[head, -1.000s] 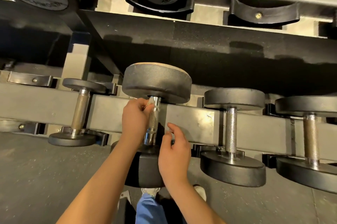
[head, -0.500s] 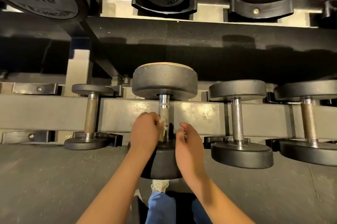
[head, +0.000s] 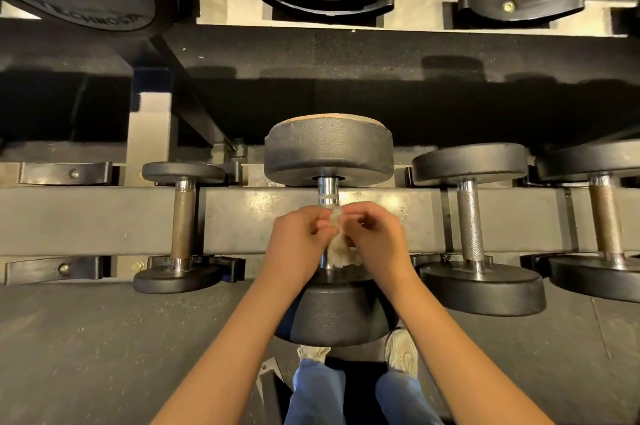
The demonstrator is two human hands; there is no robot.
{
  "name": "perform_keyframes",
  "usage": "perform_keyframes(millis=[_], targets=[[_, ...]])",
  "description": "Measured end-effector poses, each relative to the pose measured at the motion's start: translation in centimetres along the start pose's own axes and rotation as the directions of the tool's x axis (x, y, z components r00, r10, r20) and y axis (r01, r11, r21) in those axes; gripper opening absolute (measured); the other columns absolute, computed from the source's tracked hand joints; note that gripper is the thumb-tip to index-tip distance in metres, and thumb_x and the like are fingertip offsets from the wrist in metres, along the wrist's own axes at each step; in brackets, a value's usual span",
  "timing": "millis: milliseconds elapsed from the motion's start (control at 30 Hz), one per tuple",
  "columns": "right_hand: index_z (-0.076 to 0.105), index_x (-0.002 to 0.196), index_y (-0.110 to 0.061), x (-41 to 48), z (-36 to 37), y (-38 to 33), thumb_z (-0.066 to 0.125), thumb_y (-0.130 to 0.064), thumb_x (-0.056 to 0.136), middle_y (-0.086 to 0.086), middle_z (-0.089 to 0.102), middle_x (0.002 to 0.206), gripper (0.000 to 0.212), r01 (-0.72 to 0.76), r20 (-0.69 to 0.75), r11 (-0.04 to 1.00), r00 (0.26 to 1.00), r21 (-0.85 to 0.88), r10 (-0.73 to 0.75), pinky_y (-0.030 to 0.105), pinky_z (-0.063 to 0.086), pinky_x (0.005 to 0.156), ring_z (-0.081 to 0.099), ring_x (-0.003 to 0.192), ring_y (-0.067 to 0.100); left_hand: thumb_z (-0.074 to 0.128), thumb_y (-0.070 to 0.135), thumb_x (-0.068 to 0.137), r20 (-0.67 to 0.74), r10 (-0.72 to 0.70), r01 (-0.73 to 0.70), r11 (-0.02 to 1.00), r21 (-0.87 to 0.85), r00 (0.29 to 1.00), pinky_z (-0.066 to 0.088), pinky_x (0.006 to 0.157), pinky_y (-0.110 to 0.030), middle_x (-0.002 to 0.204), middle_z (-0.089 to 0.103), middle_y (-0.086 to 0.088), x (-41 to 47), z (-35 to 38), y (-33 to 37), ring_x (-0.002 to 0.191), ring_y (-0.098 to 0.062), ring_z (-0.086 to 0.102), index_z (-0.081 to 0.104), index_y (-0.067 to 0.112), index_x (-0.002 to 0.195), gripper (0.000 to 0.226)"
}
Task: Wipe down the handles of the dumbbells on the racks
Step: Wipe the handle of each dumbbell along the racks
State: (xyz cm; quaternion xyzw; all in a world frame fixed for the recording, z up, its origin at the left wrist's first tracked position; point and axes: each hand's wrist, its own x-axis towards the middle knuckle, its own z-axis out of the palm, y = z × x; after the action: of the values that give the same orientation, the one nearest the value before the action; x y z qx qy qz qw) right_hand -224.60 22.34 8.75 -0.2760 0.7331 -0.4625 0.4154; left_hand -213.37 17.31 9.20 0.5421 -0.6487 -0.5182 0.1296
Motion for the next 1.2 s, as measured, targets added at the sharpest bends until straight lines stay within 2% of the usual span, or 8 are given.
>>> perform_keyframes(millis=[100, 200, 333, 533, 767, 867, 1000, 1200], targets=[[0.066, 0.066, -0.022, 1.4, 0.0, 0.0, 0.055, 0.005, 0.083, 0.006, 0.069, 0.077, 0.034, -0.123, -0.123, 0.992, 0.985, -0.014, 0.120, 0.038, 0.056, 0.073, 0.065, 0.077, 0.024, 0.061, 0.012, 0.091, -0.039, 0.145, -0.143, 0.989, 0.040, 0.989, 0.039, 0.077, 0.001, 0.106, 0.067, 0.002, 0.1, -1.2, 1.3, 0.092, -0.002, 0.058, 0.067, 0.016, 0.117, 0.027], [0.064, 0.071, -0.022, 2.3, 0.6, -0.3, 0.050, 0.000, 0.084, 0.000, 0.066, 0.074, 0.029, -0.143, -0.217, 0.987, 0.968, -0.079, 0.123, 0.031, 0.053, 0.068, 0.061, 0.074, 0.017, 0.056, 0.013, 0.094, -0.222, 0.367, -0.311, 0.917, 0.251, 0.903, 0.030, 0.084, 0.001, 0.106, 0.062, 0.002, 0.9, -2.6, 1.8, 0.100, -0.005, 0.050, 0.066, 0.013, 0.114, 0.022], [0.062, 0.069, -0.021, 2.1, 2.0, -0.6, 0.050, -0.001, 0.085, 0.000, 0.063, 0.071, 0.028, -0.114, -0.173, 0.983, 0.981, -0.143, 0.089, 0.029, 0.050, 0.065, 0.058, 0.069, 0.014, 0.046, 0.019, 0.092, -0.226, 0.503, -0.397, 0.832, 0.388, 0.834, 0.027, 0.090, -0.001, 0.108, 0.056, -0.002, 0.7, -3.3, 0.7, 0.103, -0.010, 0.046, 0.062, 0.009, 0.115, 0.030], [0.061, 0.074, 0.001, 1.2, 1.1, 0.7, 0.060, -0.013, 0.091, 0.017, 0.061, 0.069, 0.022, -0.018, -0.055, 0.955, 0.998, -0.296, 0.002, 0.036, 0.049, 0.062, 0.053, 0.059, 0.020, 0.051, 0.021, 0.095, -0.194, 0.486, -0.386, 0.834, 0.394, 0.852, 0.022, 0.108, -0.017, 0.144, 0.039, 0.000, 1.9, -4.1, 1.2, 0.131, -0.008, 0.029, 0.042, 0.012, 0.142, 0.049], [0.064, 0.074, -0.015, 3.2, 2.2, -0.3, 0.068, -0.012, 0.085, 0.005, 0.066, 0.073, 0.013, -0.071, -0.214, 0.969, 0.977, -0.238, 0.019, 0.010, 0.043, 0.055, 0.060, 0.066, 0.015, 0.044, 0.026, 0.097, -0.120, 0.468, -0.394, 0.834, 0.386, 0.875, 0.022, 0.107, -0.023, 0.148, 0.037, -0.001, 2.4, -4.4, 0.8, 0.134, -0.009, 0.025, 0.038, 0.014, 0.144, 0.050], [0.067, 0.074, -0.010, 3.7, 3.0, -0.5, 0.066, -0.008, 0.085, 0.007, 0.068, 0.072, 0.010, -0.023, -0.289, 0.981, 0.957, -0.192, -0.034, 0.017, 0.046, 0.060, 0.064, 0.070, 0.023, 0.047, 0.023, 0.099, -0.083, 0.468, -0.407, 0.832, 0.377, 0.880, 0.021, 0.106, -0.020, 0.150, 0.034, 0.001, 2.4, -4.6, 0.7, 0.136, -0.008, 0.022, 0.036, 0.016, 0.146, 0.048], [0.067, 0.074, -0.009, 2.3, 2.1, 0.7, 0.068, -0.020, 0.087, 0.005, 0.066, 0.069, 0.017, -0.102, -0.190, 0.960, 0.980, -0.262, 0.053, 0.032, 0.049, 0.067, 0.062, 0.070, 0.024, 0.046, 0.024, 0.100, -0.093, 0.457, -0.397, 0.844, 0.361, 0.885, 0.021, 0.105, -0.018, 0.152, 0.031, 0.003, 2.4, -4.4, 0.5, 0.137, -0.004, 0.018, 0.034, 0.018, 0.147, 0.049], [0.056, 0.070, -0.019, 2.0, 1.0, 0.5, 0.070, -0.016, 0.085, -0.007, 0.057, 0.068, 0.020, -0.137, -0.078, 0.921, 0.990, -0.365, 0.116, 0.011, 0.037, 0.056, 0.052, 0.062, 0.003, 0.048, 0.020, 0.099, -0.132, 0.440, -0.374, 0.859, 0.349, 0.888, 0.013, 0.106, -0.013, 0.152, 0.029, 0.004, 2.3, -3.8, 0.5, 0.136, 0.001, 0.015, 0.032, 0.019, 0.147, 0.051]])
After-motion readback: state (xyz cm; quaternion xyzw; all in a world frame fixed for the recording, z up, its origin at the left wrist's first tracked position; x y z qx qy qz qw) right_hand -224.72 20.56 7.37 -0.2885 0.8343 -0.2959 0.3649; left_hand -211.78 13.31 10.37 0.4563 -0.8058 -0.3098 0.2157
